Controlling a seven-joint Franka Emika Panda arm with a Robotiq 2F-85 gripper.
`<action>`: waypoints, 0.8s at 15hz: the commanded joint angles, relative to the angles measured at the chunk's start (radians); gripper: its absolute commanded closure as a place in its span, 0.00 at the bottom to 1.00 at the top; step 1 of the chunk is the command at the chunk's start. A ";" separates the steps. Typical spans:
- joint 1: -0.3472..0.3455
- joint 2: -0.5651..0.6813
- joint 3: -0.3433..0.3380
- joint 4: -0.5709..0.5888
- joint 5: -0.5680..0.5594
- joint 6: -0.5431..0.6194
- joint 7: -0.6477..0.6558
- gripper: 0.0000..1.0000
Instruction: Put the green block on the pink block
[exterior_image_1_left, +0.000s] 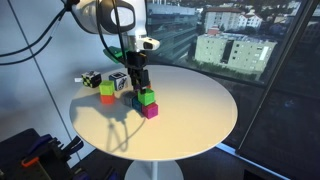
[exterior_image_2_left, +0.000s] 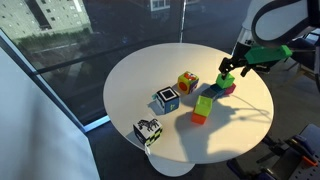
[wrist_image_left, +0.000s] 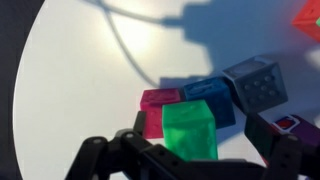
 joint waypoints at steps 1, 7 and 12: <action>-0.023 -0.091 0.005 -0.028 0.034 -0.122 -0.067 0.00; -0.036 -0.204 0.008 -0.030 0.023 -0.364 -0.090 0.00; -0.038 -0.308 0.017 -0.024 0.018 -0.565 -0.082 0.00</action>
